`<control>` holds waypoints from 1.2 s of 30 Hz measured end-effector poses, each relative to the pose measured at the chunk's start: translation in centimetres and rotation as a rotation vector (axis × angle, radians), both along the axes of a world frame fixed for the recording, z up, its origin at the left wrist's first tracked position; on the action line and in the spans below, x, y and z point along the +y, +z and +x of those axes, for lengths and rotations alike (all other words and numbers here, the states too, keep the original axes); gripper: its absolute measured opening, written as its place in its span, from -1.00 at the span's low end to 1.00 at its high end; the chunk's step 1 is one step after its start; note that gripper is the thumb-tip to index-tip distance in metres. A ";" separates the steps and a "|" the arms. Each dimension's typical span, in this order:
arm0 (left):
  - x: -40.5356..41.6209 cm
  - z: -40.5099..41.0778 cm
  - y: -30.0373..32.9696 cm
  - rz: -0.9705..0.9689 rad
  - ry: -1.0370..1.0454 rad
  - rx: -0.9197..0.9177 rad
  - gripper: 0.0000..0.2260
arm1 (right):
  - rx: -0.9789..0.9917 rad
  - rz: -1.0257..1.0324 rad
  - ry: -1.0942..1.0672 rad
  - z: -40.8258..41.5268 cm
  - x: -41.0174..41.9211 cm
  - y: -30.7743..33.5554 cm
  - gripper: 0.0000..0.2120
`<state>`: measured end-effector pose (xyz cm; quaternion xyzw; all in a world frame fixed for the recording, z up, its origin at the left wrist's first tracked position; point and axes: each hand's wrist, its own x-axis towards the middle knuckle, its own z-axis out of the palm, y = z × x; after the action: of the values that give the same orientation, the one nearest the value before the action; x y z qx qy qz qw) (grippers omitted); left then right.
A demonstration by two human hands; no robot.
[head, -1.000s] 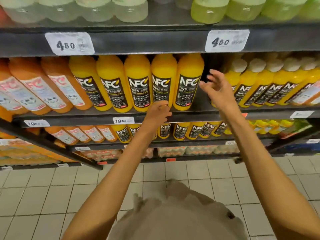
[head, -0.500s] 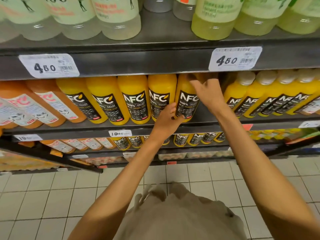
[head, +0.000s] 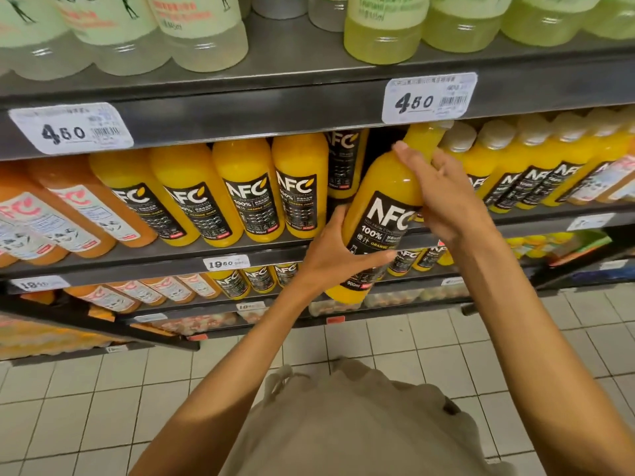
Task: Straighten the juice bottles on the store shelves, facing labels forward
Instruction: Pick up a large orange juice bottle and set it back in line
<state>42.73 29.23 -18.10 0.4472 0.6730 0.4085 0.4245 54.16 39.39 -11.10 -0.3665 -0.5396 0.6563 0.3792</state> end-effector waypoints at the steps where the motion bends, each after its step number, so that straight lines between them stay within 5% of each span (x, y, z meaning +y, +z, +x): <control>1: -0.4 0.1 0.3 0.003 -0.007 -0.034 -0.29 | -0.019 -0.028 0.032 0.3 0.2 0.0 -0.87; 5: -2.4 0.0 0.8 -0.031 -0.094 -0.267 -0.42 | -0.049 -0.125 0.155 1.5 1.2 -0.5 -0.69; 10: -4.5 0.1 0.1 -0.112 -0.230 -0.719 -0.37 | 0.321 -0.362 0.290 -0.4 1.2 -1.5 -0.61; 12: -4.9 0.2 -0.6 -0.115 -0.227 -0.828 -0.45 | 0.325 -0.385 0.304 -1.4 1.0 -2.1 -0.68; 15: -5.8 -0.4 -1.6 -0.111 -0.136 -0.828 -0.50 | 0.190 -0.330 0.260 -2.1 0.9 -2.3 -0.82; 21: -6.9 0.1 -1.9 -0.120 0.047 -0.623 -0.57 | 0.056 -0.263 0.127 -2.2 0.3 -1.8 -0.81; 25: -7.0 0.4 -2.0 -0.128 0.092 -0.889 -0.46 | 0.014 -0.312 0.244 -0.7 1.2 -1.6 -0.68; 28: -6.9 1.1 -1.9 -0.166 0.014 -1.127 -0.49 | 0.176 -0.398 0.276 -0.4 0.9 -2.0 -0.66; 30: -6.8 1.9 -1.6 -0.204 -0.043 -1.249 -0.32 | 0.275 -0.428 0.293 -0.7 0.5 -2.2 -0.68; 32: -6.8 2.0 -1.8 -0.207 -0.031 -1.200 -0.21 | 0.264 -0.391 0.292 -0.9 0.4 -2.0 -0.73; 36: -7.0 1.2 -1.9 -0.106 0.039 -0.921 -0.45 | 0.129 -0.308 0.213 -1.0 1.0 -1.7 -0.73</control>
<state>43.95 22.18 -20.05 0.1842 0.4427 0.5378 0.6935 53.18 40.39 -12.79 -0.3185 -0.4431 0.7896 0.2808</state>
